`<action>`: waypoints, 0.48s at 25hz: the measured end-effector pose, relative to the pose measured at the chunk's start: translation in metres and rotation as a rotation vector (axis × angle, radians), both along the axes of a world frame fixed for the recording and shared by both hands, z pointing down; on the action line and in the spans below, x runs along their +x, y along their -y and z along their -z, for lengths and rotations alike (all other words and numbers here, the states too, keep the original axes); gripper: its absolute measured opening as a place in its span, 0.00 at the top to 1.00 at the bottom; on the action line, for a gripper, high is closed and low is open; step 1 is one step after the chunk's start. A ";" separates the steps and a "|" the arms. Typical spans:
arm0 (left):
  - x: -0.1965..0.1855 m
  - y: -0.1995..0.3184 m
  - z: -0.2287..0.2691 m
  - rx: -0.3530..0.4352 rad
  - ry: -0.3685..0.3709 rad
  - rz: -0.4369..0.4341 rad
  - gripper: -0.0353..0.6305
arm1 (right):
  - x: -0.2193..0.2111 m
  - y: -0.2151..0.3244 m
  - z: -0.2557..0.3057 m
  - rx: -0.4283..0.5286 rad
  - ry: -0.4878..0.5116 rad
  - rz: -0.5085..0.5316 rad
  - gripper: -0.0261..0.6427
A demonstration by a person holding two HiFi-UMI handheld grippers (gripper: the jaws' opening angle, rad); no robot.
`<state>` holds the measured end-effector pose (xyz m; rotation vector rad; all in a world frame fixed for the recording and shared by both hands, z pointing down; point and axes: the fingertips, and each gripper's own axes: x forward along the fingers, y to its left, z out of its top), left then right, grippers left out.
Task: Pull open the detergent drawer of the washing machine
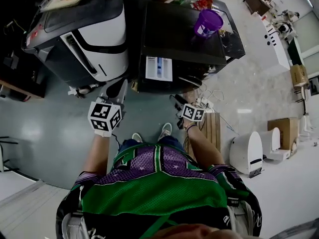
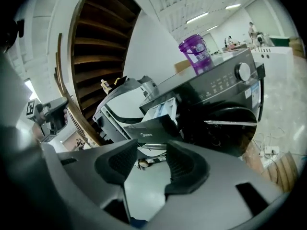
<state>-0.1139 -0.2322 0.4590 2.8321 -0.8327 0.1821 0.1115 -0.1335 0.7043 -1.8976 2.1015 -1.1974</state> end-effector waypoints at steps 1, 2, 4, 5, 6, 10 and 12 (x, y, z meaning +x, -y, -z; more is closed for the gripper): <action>0.000 0.003 0.000 -0.002 -0.001 0.008 0.92 | 0.000 0.002 0.005 0.006 -0.010 0.012 0.69; -0.001 0.006 0.000 -0.003 -0.003 0.017 0.92 | 0.002 0.004 0.011 0.015 -0.021 0.020 0.69; 0.002 0.011 0.002 0.002 -0.004 0.035 0.92 | 0.008 0.011 0.024 0.046 -0.046 0.042 0.69; 0.004 0.013 0.004 0.006 -0.004 0.041 0.92 | 0.011 0.015 0.032 0.064 -0.061 0.059 0.69; 0.008 0.014 0.006 0.012 -0.003 0.044 0.92 | 0.014 0.018 0.039 0.081 -0.077 0.078 0.69; 0.028 0.014 0.018 0.028 -0.008 0.059 0.92 | 0.031 0.028 0.073 0.145 -0.149 0.150 0.69; 0.040 0.013 0.026 0.030 -0.026 0.065 0.92 | 0.041 0.033 0.097 0.193 -0.178 0.169 0.69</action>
